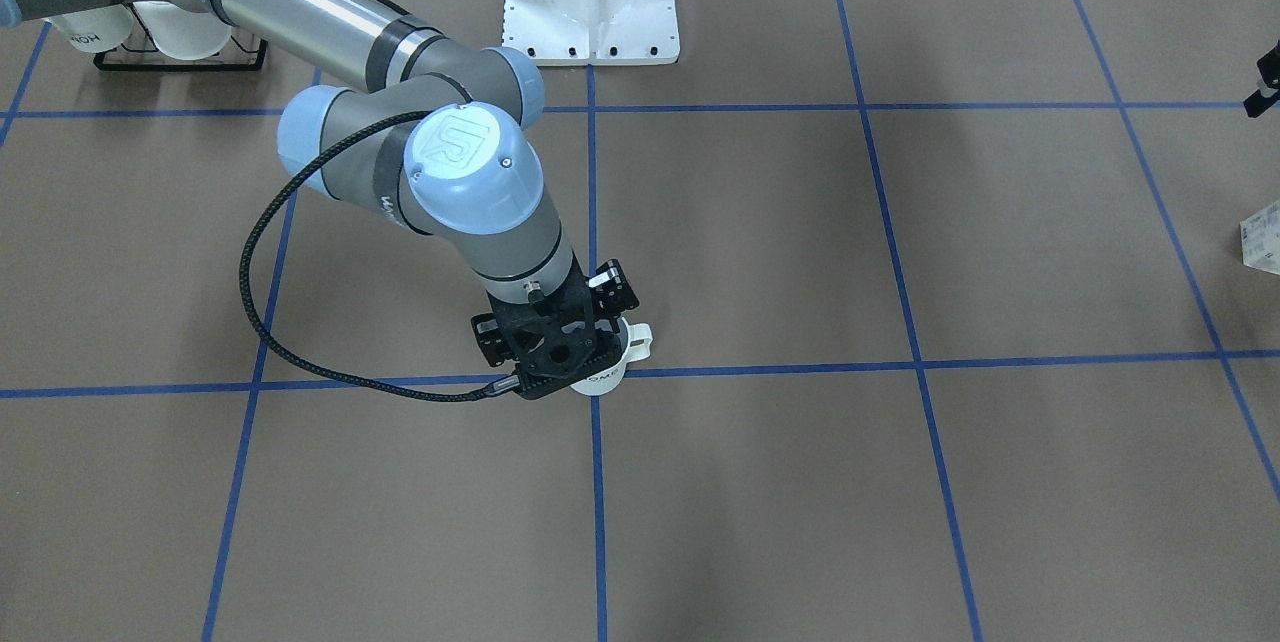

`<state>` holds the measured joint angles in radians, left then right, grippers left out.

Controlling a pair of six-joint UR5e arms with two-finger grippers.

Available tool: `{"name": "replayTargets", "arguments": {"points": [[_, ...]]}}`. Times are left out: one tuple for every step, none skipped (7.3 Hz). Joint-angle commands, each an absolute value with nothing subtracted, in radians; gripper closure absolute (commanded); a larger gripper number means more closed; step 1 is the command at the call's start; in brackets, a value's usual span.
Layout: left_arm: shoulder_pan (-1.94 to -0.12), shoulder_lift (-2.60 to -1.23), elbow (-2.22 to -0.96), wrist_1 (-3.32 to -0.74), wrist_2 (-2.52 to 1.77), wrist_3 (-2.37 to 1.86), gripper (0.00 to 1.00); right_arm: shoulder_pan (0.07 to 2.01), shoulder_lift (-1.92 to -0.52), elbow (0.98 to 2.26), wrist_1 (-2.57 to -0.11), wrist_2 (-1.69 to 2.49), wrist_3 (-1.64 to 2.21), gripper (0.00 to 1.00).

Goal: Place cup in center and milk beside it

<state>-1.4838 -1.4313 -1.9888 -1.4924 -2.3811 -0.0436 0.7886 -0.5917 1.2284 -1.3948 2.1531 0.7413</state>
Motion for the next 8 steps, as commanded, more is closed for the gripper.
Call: {"name": "replayTargets", "arguments": {"points": [[-1.499, -1.424, -1.977, -1.499, -2.376, -0.052, 0.02, 0.868, -0.727, 1.343, -1.391, 2.23, 0.738, 0.0], [-1.569, -1.437, -1.93, -1.499, -2.378, -0.063, 0.02, 0.893, -0.798, 1.412, -1.39, 2.232, 0.732, 0.0], [-1.609, -1.443, -1.893, -1.487, -2.381, -0.077, 0.02, 0.896, -0.822, 1.436, -1.39, 2.235, 0.738, 0.0], [-1.693, -1.45, -1.809, -1.497, -2.382, -0.08, 0.02, 0.897, -0.825, 1.437, -1.39, 2.23, 0.738, 0.0], [-1.739, -1.494, -1.755, -1.496, -2.381, -0.171, 0.02, 0.91, -0.833, 1.437, -1.391, 2.233, 0.738, 0.0], [-1.741, -1.517, -1.737, -1.493, -2.372, -0.321, 0.02, 0.911, -0.851, 1.439, -1.39, 2.229, 0.736, 0.0], [-1.741, -1.534, -1.654, -1.512, -2.373, -0.421, 0.02, 0.917, -0.857, 1.44, -1.391, 2.229, 0.736, 0.0], [-1.741, -1.532, -1.585, -1.581, -2.372, -0.432, 0.02, 0.945, -0.873, 1.454, -1.393, 2.24, 0.733, 0.0]]}}
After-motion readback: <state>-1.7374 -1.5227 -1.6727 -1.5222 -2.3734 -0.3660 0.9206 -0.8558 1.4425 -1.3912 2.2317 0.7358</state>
